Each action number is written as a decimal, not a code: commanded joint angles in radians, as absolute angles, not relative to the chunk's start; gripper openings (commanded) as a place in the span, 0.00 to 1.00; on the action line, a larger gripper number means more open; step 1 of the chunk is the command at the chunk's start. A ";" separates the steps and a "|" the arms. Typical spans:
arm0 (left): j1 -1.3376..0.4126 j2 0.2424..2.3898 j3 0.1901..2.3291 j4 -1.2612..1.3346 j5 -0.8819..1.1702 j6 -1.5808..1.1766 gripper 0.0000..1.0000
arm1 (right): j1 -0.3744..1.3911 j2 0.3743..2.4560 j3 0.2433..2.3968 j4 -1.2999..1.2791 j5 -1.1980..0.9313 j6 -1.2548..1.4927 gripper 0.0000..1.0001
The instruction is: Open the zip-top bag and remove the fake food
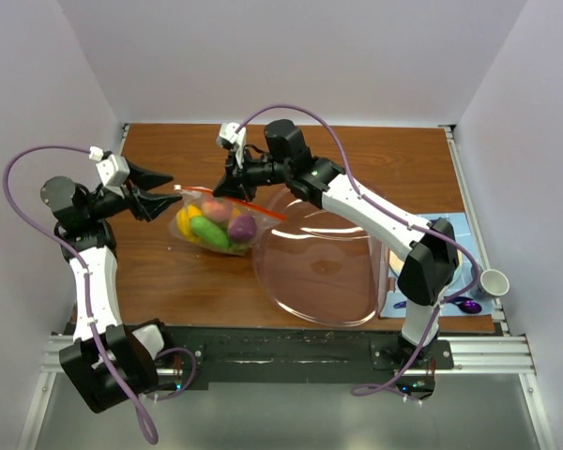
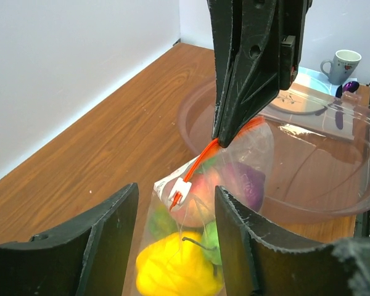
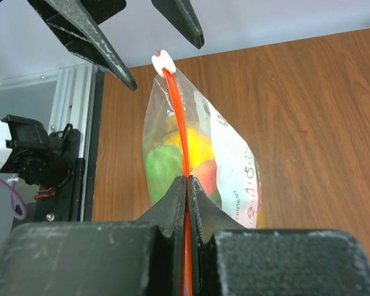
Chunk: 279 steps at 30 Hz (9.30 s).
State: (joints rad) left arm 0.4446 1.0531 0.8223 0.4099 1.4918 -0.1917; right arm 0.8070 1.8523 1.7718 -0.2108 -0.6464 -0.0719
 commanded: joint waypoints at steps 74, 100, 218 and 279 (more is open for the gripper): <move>0.359 1.020 0.885 0.319 1.706 -0.164 0.97 | 0.864 1.933 2.039 -0.250 -0.710 -0.075 0.00; 0.284 1.061 0.799 0.364 1.707 -0.060 0.81 | 0.899 1.948 2.114 -0.215 -0.773 0.021 0.00; 0.295 0.976 0.756 0.537 1.707 -0.310 0.00 | 0.937 1.951 2.111 -0.210 -0.680 -0.051 0.00; 0.436 1.120 0.562 1.104 1.707 -0.621 0.00 | 0.882 1.499 1.238 -0.003 -0.126 -0.025 0.50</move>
